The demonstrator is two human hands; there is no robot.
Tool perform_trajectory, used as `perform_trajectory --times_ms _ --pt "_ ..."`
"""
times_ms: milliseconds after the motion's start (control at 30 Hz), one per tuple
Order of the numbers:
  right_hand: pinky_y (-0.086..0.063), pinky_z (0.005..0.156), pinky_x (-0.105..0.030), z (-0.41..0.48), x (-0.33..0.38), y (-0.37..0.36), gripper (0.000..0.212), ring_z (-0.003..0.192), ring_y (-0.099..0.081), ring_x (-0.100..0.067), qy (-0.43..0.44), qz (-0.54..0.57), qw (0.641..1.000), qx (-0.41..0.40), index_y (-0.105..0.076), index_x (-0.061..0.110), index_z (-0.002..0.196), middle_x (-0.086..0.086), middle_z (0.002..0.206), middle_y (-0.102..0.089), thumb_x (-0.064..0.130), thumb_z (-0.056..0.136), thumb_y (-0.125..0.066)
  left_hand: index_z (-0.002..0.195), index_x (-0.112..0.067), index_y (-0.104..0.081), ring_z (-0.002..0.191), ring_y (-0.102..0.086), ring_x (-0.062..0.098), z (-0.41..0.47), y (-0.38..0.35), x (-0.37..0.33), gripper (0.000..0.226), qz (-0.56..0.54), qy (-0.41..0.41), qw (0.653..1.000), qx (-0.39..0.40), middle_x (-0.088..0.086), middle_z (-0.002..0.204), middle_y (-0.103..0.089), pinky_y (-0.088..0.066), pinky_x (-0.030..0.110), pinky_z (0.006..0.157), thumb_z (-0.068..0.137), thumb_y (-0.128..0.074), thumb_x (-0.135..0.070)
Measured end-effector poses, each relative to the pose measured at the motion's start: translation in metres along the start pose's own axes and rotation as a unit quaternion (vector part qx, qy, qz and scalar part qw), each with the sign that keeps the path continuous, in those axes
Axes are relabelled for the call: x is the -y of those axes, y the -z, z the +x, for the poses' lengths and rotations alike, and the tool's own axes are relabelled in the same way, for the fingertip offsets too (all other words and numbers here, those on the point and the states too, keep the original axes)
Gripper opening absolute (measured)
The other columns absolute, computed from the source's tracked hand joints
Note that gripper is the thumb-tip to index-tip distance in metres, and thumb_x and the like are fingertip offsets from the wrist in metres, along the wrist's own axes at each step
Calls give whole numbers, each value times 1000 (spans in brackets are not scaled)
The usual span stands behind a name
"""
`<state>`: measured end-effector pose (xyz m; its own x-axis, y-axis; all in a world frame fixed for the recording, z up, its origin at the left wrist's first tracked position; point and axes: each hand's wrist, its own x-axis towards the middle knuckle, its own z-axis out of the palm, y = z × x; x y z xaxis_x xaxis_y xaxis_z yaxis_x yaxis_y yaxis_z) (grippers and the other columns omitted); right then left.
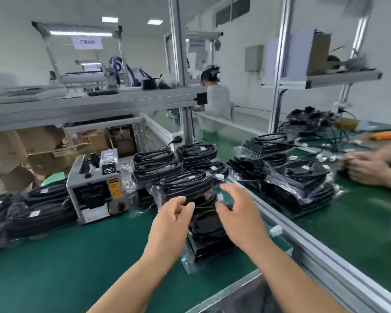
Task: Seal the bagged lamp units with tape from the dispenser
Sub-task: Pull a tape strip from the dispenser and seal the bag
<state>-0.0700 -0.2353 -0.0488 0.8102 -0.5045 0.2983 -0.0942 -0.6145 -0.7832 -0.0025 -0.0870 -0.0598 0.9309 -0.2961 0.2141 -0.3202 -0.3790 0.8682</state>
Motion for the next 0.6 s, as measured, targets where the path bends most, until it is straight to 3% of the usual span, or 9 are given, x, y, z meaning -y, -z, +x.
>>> perform_trajectory --times_ms 67,133,200,267,333,400,433,533,600 --pt "-37 100 -25 10 -28 9 45 125 -49 -15 -46 -21 999 -20 -53 19 137 3 139 -53 22 93 -62 134 -25 -56 104 -56 -5 0 -14 -1 42 51 -21 998 30 -17 116 -61 -41 9 86 96 -58 -43" --pt "-40 95 -30 18 -54 15 46 118 -52 -22 -93 -48 994 -29 -52 11 135 -5 139 -53 24 92 -62 142 -22 -50 125 -48 9 1 -27 1 50 135 -50 988 62 -8 135 -53 -36 24 107 97 -57 -44" --pt "-43 100 -37 23 -72 17 54 126 -50 -28 -134 -87 987 -12 -47 7 139 -11 142 -51 34 94 -60 147 -22 -43 136 -35 14 1 -39 3 57 225 -90 967 79 -6 146 -43 -27 31 115 97 -54 -48" --pt "-43 103 -39 27 -80 14 60 130 -50 -31 -165 -119 979 32 -43 9 143 -12 143 -52 45 96 -55 151 -23 -35 144 -24 15 1 -50 8 67 293 -120 944 92 -5 154 -33 -21 34 119 95 -52 -56" --pt "-46 98 -39 27 -80 10 49 119 -56 -31 -167 -177 967 79 -52 11 130 -12 133 -60 49 100 -43 155 -25 -26 149 -14 15 0 -60 15 78 347 -135 921 112 -5 160 -23 -13 37 122 92 -49 -65" --pt "-49 93 -40 25 -74 8 42 106 -59 -30 -155 -198 964 85 -58 12 114 -11 120 -65 46 102 -36 157 -27 -18 151 -5 17 -2 -65 21 88 381 -141 904 129 -4 164 -14 -7 42 124 87 -48 -73" --pt "-49 92 -40 22 -69 8 43 104 -59 -29 -151 -194 966 77 -58 11 114 -11 118 -66 45 102 -35 158 -28 -15 152 -1 19 -3 -66 23 94 388 -141 901 135 -4 166 -9 -7 44 124 84 -49 -75" --pt "-49 94 -41 10 -51 15 45 108 -61 -28 -125 -197 971 56 -56 11 126 -8 118 -67 44 103 -36 158 -30 -6 152 6 19 -6 -61 31 110 383 -140 902 138 -9 166 1 -15 44 123 75 -63 -75" --pt "-49 86 -37 1 -36 23 37 101 -63 -25 -83 -191 977 38 -59 16 122 0 101 -69 40 103 -37 157 -33 -3 151 6 15 -10 -55 36 113 362 -139 915 114 -15 164 4 -27 42 119 73 -69 -69"
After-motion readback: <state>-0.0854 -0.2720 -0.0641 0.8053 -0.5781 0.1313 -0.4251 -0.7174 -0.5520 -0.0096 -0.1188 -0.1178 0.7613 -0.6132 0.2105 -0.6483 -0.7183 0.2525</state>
